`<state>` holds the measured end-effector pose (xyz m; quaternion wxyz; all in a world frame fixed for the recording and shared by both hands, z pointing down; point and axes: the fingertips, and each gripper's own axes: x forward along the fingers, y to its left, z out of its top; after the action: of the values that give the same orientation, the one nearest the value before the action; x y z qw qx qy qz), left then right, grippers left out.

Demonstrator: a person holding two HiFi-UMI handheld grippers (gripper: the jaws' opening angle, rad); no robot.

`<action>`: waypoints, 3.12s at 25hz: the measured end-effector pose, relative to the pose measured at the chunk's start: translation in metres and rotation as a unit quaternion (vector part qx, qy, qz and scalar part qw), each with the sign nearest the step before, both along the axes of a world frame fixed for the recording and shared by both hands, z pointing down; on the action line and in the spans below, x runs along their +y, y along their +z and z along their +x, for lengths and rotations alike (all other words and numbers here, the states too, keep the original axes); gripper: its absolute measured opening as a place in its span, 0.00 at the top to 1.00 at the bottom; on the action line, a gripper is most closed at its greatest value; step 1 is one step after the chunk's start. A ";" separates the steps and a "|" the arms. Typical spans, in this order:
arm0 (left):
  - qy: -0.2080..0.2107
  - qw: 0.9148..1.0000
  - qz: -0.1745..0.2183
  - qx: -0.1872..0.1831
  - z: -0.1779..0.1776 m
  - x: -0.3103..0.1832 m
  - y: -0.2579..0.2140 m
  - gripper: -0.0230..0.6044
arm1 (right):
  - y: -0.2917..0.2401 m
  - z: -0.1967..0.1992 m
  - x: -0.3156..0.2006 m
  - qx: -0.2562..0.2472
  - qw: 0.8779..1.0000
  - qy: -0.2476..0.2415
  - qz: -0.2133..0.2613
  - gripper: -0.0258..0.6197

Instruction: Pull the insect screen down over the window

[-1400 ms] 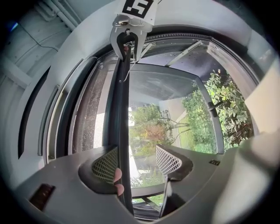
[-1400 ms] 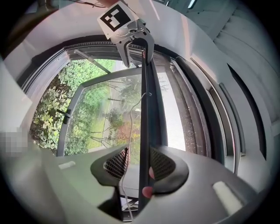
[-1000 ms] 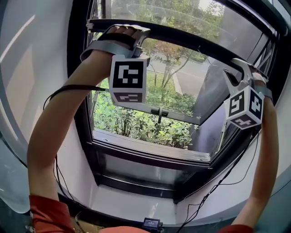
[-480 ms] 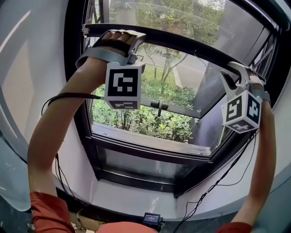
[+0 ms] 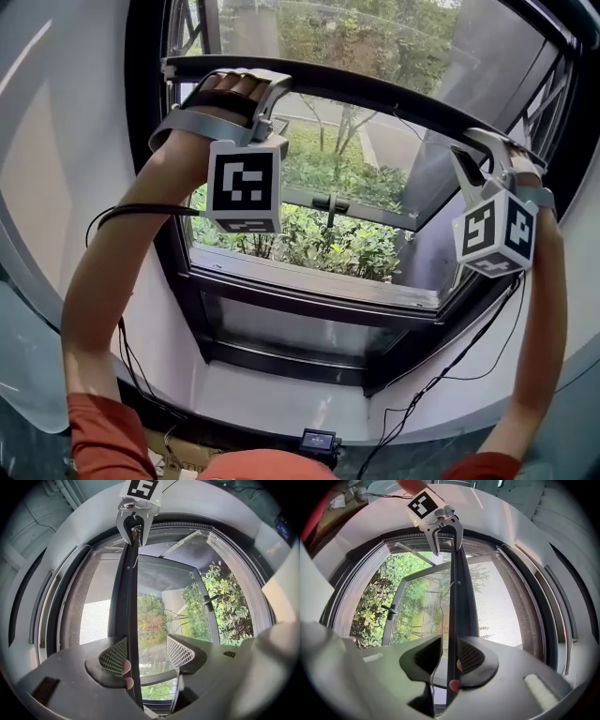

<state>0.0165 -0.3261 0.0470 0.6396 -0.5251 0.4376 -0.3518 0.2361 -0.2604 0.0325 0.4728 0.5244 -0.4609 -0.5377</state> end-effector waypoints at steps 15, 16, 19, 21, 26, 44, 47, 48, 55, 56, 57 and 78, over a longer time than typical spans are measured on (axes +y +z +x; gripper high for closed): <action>0.010 1.000 -0.025 -0.004 0.000 0.004 0.045 0.54 | 0.043 -0.002 0.004 -0.011 1.000 -0.012 -0.025 0.80; 0.010 1.000 -0.027 -0.005 -0.001 0.004 0.049 0.54 | 0.046 -0.002 0.004 -0.011 1.000 -0.012 -0.025 0.80; 0.008 0.999 -0.031 -0.008 -0.002 0.003 0.058 0.54 | 0.054 -0.003 0.004 -0.015 0.999 -0.016 -0.027 0.80; 0.007 0.999 -0.034 -0.010 -0.003 0.003 0.065 0.54 | 0.062 -0.003 0.003 -0.014 0.999 -0.015 -0.030 0.80; 0.006 0.999 -0.030 -0.013 -0.003 0.004 0.082 0.54 | 0.081 -0.002 0.005 -0.016 0.999 -0.014 -0.029 0.80; 0.009 0.998 -0.060 -0.013 -0.005 0.008 0.134 0.54 | 0.134 -0.006 0.009 -0.050 0.997 -0.028 -0.058 0.78; 0.013 0.998 -0.064 -0.014 -0.005 0.009 0.143 0.54 | 0.144 -0.006 0.009 -0.052 0.996 -0.029 -0.065 0.78; 0.013 0.997 -0.068 -0.016 -0.005 0.009 0.148 0.54 | 0.148 -0.005 0.009 -0.054 0.996 -0.028 -0.069 0.78; 0.016 0.996 -0.083 -0.017 -0.005 0.010 0.172 0.54 | 0.174 -0.006 0.010 -0.063 0.994 -0.029 -0.090 0.77; 0.018 0.996 -0.088 -0.015 -0.005 0.011 0.177 0.54 | 0.178 -0.006 0.011 -0.067 0.993 -0.029 -0.094 0.77; 0.020 0.996 -0.091 -0.014 -0.004 0.012 0.181 0.54 | 0.182 -0.006 0.011 -0.070 0.992 -0.029 -0.098 0.77; 0.012 0.986 -0.161 -0.035 -0.004 0.015 0.252 0.54 | 0.252 -0.005 0.012 -0.105 0.984 -0.029 -0.141 0.77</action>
<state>0.0122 -0.3107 0.2994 0.5656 -0.6137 0.3463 -0.4284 0.2311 -0.2488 0.2846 0.4751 0.4925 -0.5938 -0.4232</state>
